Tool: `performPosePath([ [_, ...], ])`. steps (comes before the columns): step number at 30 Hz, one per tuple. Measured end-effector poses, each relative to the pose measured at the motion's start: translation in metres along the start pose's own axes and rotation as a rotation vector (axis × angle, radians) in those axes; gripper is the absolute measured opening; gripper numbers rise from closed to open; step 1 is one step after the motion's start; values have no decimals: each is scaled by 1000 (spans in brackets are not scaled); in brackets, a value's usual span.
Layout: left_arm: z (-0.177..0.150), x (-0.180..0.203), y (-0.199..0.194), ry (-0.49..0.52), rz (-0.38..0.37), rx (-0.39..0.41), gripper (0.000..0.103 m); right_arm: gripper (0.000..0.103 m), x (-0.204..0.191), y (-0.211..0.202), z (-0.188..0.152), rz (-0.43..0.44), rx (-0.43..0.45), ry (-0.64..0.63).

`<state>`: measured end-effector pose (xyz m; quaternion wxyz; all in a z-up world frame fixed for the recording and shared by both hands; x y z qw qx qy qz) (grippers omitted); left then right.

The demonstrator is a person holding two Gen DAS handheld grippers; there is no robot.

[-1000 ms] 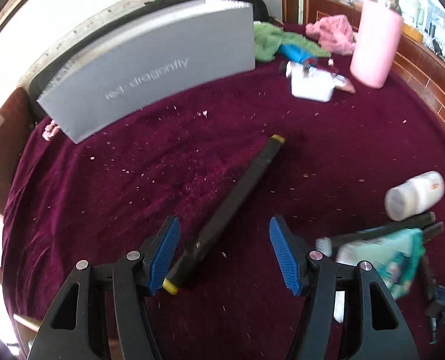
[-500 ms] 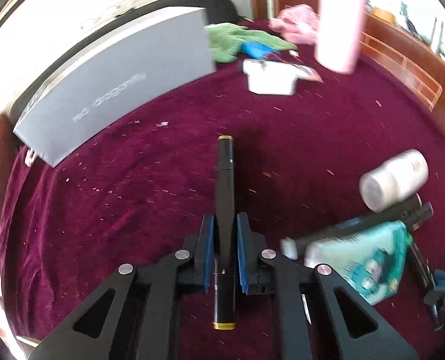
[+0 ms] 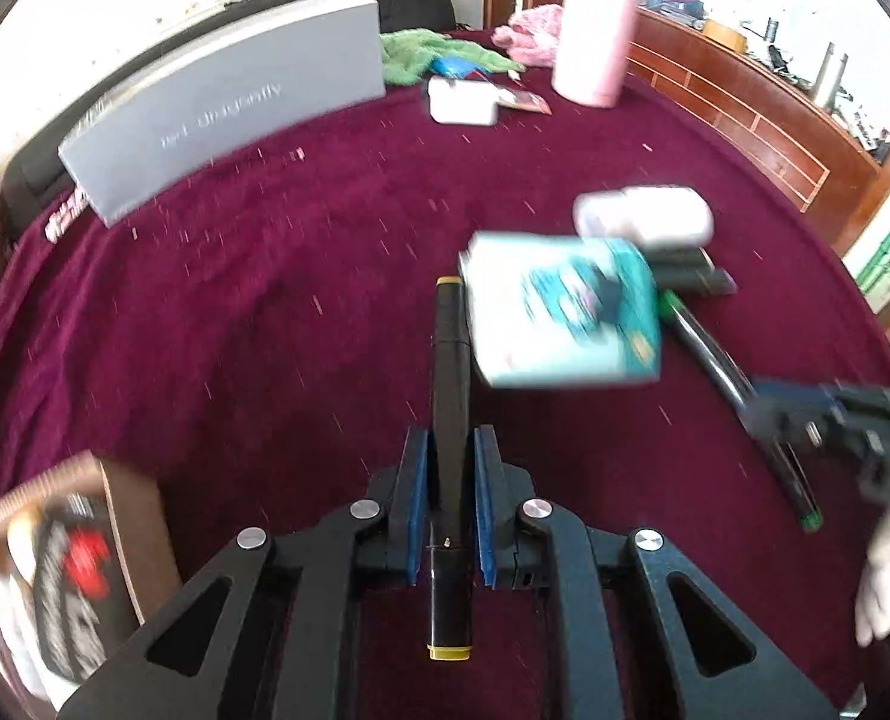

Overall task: Organize objects
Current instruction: 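Grasp the yellow-tipped black marker with the left gripper, then carry both held markers over the cardboard box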

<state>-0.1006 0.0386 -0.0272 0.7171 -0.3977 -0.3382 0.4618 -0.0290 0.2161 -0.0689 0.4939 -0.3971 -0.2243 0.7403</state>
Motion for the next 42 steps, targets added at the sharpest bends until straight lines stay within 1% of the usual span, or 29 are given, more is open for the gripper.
performPosePath([
  [1, -6, 3, 0, 6, -2, -7, 11, 12, 0, 0, 0, 1, 0, 1],
  [3, -10, 8, -1, 29, 27, 24, 11, 12, 1, 0, 0, 2, 2, 3],
  [7, -8, 13, 1, 1, 47, 43, 12, 13, 1, 2, -1, 2, 7, 0],
  [11, -16, 16, -2, 10, 88, 109, 12, 13, 2, 3, 0, -5, 14, -9],
  [13, -18, 18, -2, 25, 119, 150, 13, 14, 1, 4, 0, -12, 18, -21],
  [15, -18, 18, -2, 16, 142, 170, 16, 15, -1, 5, 0, -21, 20, -36],
  [17, -16, 16, -1, -23, 146, 155, 16, 20, -3, 5, 1, -24, 23, -51],
  [18, -14, 15, -1, -37, 144, 142, 16, 21, -4, 6, 1, -23, 24, -57],
  [21, -14, 11, -2, -88, 105, 94, 12, 23, -7, 5, 0, -43, 26, -79],
  [22, -17, 10, -4, -101, 77, 72, 11, 28, -10, 5, 0, -51, 26, -95],
  [23, -20, 10, -6, -100, 71, 67, 11, 34, -13, 6, 0, -57, 24, -114],
  [25, -30, 10, -12, -96, 62, 56, 11, 39, -20, 7, 1, -92, 9, -146],
  [26, -34, 9, -14, -103, 54, 53, 11, 39, -22, 8, 2, -118, -2, -155],
  [30, -47, 3, -22, -147, 18, 48, 11, 38, -33, 14, 6, -241, -72, -194],
  [31, -52, 2, -25, -155, 12, 47, 11, 30, -35, 16, 6, -284, -88, -216],
  [32, -55, 2, -27, -158, 9, 46, 11, 17, -37, 17, 5, -335, -101, -242],
  [33, -59, 2, -28, -162, 5, 46, 11, 13, -39, 17, 3, -377, -111, -266],
  [37, -59, 4, -27, -183, 22, 59, 14, 12, -42, 6, -10, -342, -118, -248],
  [38, -58, 6, -26, -184, 23, 65, 21, 12, -42, 5, -12, -342, -119, -244],
  [39, -58, 9, -26, -180, 21, 74, 31, 12, -42, 2, -15, -338, -119, -237],
  [40, -59, 14, -25, -171, 25, 90, 34, 12, -43, 0, -18, -331, -119, -229],
  [41, -61, 20, -23, -149, 57, 112, 36, 12, -44, -1, -20, -322, -119, -222],
  [42, -62, 23, -23, -130, 84, 131, 35, 12, -44, -4, -23, -308, -120, -210],
])
Point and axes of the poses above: each gripper's, at about its wrist camera, not at the fingertips, and y roughly the way its jaws point, x to its right, z to its top, the point moved 5 cm from there along y, roughly the way its jaws point, and after that the axes turned 14 degrees about -y, right-handed, at the moved point
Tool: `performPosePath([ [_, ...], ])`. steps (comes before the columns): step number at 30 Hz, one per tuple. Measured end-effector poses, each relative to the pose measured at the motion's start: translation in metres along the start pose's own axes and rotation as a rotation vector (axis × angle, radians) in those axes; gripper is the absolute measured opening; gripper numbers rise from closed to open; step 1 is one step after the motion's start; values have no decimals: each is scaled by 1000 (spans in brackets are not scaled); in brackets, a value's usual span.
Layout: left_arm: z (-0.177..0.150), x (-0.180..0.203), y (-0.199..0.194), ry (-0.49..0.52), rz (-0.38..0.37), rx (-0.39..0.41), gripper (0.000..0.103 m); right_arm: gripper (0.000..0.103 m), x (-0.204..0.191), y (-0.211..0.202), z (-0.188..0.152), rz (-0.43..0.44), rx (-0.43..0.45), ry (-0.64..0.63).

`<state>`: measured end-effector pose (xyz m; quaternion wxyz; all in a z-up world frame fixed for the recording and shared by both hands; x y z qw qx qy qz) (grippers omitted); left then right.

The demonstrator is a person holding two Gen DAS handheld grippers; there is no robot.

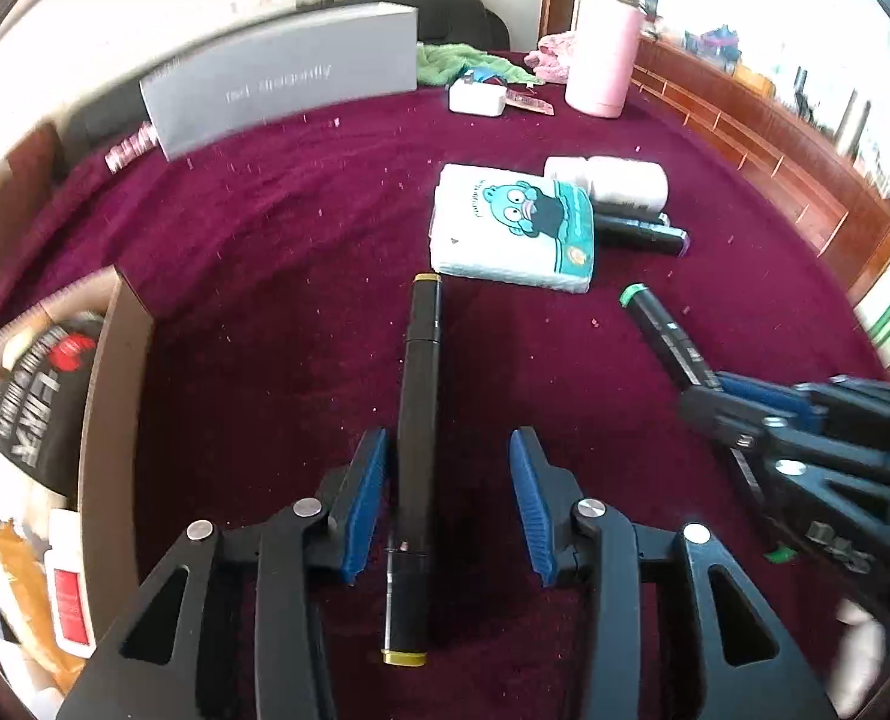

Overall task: Organize objects
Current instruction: 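Carry both held markers over the cardboard box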

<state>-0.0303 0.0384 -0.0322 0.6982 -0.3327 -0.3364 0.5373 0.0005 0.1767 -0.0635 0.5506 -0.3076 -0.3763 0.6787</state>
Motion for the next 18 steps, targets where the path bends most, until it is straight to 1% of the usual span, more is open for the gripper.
performPosePath([
  [1, -3, 3, -1, 8, 4, 17, 33, 12, -1, -3, -3, 16, -3, 10],
  [2, -4, 2, -3, 4, -8, 15, 26, 12, -2, -2, -2, 27, -5, 16],
  [3, -5, 2, -4, 0, -15, 12, 13, 12, -3, -6, -5, 43, -4, 23],
  [4, -7, 1, -7, -2, -21, 6, 11, 12, -3, -10, -7, 60, 4, 28],
  [7, -14, -3, -14, -13, -43, -6, 11, 13, -9, -21, -11, 51, 21, 15],
  [10, -22, -8, -28, -34, -73, 6, 11, 13, -15, -32, -13, 53, 42, 9],
  [14, -26, -15, -51, -49, -97, 37, 11, 13, -26, -42, -15, 74, 57, 5],
  [18, -26, -28, -79, -75, -112, 86, 11, 13, -39, -50, -13, 98, 65, -10],
])
Point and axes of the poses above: each gripper's, at about its wrist camera, not at the fingertips, and y roughly the way its jaws point, x to its right, z to its top, the point moved 5 cm from there along y, roughly the way its jaws point, and after that the axes turned 14 degrees about -y, right-handed, at the moved point
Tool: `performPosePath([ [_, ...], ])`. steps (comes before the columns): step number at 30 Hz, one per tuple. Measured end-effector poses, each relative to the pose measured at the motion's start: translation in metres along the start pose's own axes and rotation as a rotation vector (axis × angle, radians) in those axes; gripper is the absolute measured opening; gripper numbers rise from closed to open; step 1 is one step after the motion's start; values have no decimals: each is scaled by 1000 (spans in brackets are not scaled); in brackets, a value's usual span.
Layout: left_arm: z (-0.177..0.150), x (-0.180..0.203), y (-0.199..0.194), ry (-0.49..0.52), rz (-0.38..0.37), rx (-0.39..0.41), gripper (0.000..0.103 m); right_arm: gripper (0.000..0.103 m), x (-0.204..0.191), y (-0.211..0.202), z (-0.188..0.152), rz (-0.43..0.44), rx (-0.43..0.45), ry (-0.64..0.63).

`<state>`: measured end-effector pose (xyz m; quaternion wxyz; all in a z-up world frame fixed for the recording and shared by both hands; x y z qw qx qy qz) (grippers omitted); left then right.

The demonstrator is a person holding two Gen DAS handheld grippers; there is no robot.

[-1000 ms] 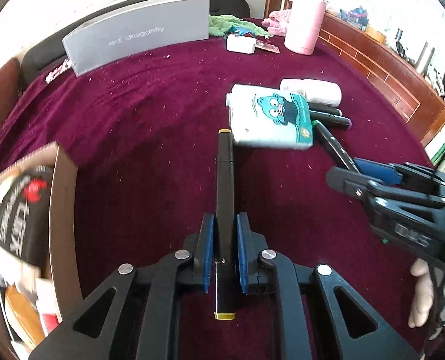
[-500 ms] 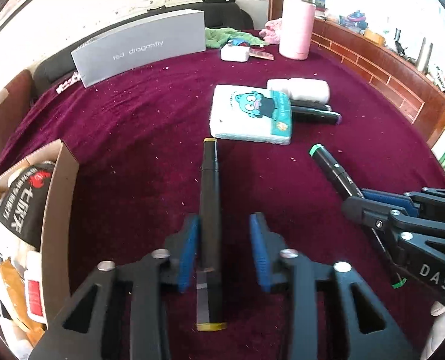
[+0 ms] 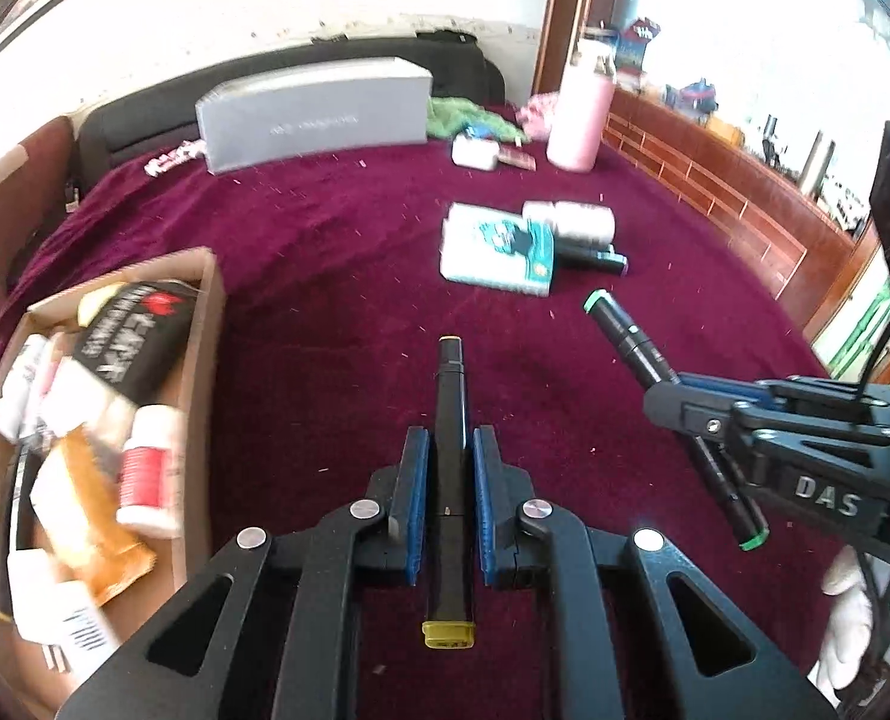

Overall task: Organize objects
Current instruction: 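Carry both held markers over the cardboard box, then lower both markers into the box and open both grippers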

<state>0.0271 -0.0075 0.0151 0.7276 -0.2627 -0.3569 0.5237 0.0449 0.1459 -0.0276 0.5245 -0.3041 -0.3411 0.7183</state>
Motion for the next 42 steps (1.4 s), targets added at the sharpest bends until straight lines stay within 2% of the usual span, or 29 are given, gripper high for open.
performPosePath([
  [9, 8, -40, -53, -60, 20, 118, 11, 13, -44, -16, 14, 17, 34, -79],
  [19, 5, -103, -82, -145, 89, 195, 11, 13, -113, -18, 34, 55, 41, -187],
  [34, -11, -205, -97, -323, 143, 209, 12, 13, -216, 5, 52, 164, 11, -325],
  [42, -25, -237, -90, -375, 159, 166, 12, 13, -242, 26, 46, 242, -37, -327],
])
Point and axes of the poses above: each gripper's, at about its wrist camera, not at the fingertips, and y roughly the way its jaws point, x to its right, z to its top, the point moved 5 cm from there along y, roughly the way its jaws point, and after that the axes turned 14 degrees about -y, right-handed, at the moved point
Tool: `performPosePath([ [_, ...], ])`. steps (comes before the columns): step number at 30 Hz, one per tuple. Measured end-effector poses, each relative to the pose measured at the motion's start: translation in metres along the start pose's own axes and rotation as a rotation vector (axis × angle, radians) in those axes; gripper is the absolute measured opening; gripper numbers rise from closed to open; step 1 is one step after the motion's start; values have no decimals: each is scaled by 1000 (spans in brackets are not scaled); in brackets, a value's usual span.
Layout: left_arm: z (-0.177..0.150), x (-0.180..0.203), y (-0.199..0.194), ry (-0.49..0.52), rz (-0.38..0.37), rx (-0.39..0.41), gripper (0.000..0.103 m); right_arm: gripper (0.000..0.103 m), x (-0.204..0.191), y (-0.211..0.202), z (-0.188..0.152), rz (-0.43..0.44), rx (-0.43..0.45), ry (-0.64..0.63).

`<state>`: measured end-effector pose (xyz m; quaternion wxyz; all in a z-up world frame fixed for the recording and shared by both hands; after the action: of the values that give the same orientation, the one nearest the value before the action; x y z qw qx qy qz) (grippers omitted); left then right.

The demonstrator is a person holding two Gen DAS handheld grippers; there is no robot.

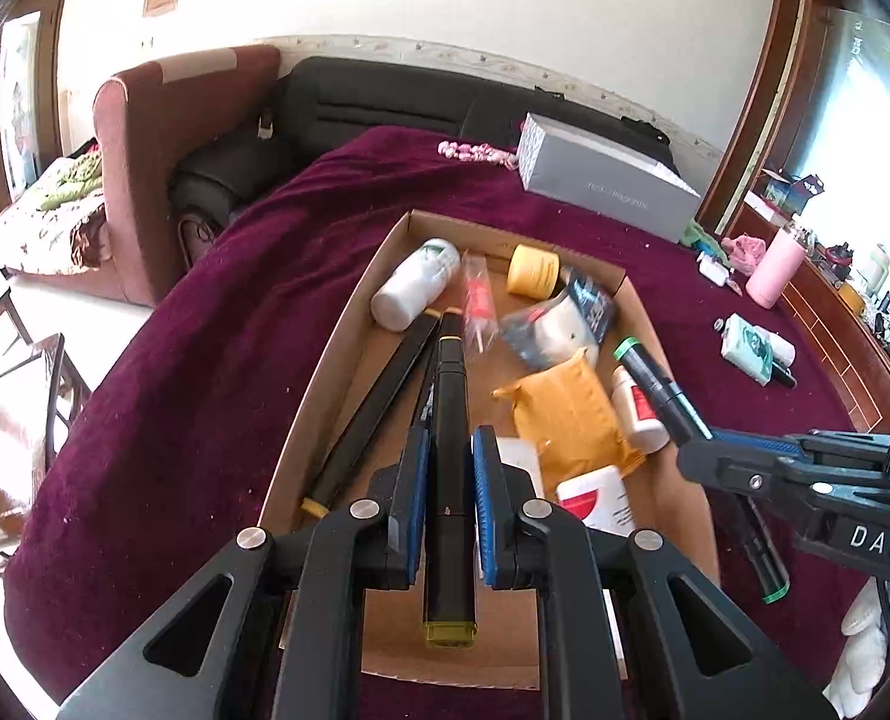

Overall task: Organize objects
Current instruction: 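Lower both markers into the box and open both grippers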

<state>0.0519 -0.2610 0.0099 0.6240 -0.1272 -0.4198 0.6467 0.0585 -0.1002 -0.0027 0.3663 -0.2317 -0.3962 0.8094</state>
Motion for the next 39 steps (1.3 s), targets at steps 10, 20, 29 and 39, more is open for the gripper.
performPosePath([
  [10, -6, -11, 17, -16, 18, -46, 12, 13, -5, 25, -9, 26, -49, 28],
  [20, -3, -20, 22, -61, -6, -47, 12, 13, -1, 40, -11, 13, -74, 26],
  [29, 0, -23, 24, -86, -36, -54, 14, 14, -1, 47, -10, 17, -86, 23],
  [39, 2, -16, 22, -75, -64, -49, 48, 30, 6, 49, -11, 10, -82, 55],
])
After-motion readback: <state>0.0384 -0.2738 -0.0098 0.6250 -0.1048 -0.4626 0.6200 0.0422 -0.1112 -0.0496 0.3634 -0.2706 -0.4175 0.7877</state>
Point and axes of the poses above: each gripper's, at about its wrist camera, not at the fingertips, and y roughly the way its jaws point, x to its right, z to its top, the point moved 5 cm from there along y, roughly the way its jaws point, and after that the axes turned 14 degrees about -y, right-handed, at the moved point
